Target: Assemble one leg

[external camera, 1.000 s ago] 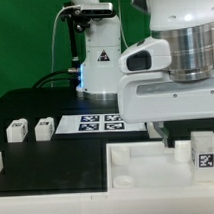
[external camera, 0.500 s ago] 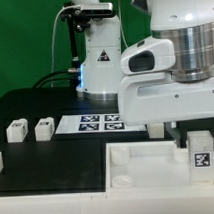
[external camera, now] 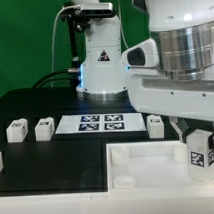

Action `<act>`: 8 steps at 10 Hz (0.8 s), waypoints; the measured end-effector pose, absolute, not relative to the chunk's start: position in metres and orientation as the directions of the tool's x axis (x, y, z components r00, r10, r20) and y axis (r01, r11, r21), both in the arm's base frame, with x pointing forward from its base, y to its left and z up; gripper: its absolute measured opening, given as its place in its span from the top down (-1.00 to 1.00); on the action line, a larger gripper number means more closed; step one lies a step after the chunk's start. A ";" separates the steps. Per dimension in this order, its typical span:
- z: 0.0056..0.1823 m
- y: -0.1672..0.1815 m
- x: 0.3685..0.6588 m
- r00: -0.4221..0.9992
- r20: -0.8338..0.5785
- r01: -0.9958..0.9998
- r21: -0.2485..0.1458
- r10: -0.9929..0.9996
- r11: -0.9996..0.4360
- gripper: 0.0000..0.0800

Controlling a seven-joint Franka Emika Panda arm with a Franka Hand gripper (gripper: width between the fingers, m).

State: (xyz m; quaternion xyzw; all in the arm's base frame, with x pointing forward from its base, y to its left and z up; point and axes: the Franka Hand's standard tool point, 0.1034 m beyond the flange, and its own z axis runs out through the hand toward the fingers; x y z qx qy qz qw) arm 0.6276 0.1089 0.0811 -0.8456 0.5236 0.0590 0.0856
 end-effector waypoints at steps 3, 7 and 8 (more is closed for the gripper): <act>0.079 0.114 0.627 0.017 -0.206 -1.000 -0.016 -0.978 -0.014 0.27; 0.076 0.116 0.620 0.190 -0.207 -0.982 -0.020 -0.960 -0.190 -0.19; 0.077 0.118 0.617 0.271 -0.213 -0.961 -0.011 -0.939 -0.275 -0.19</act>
Offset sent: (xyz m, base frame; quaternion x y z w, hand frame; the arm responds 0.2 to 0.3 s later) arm -0.0075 -0.0022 -0.0062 -0.0273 0.0489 0.1365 0.9891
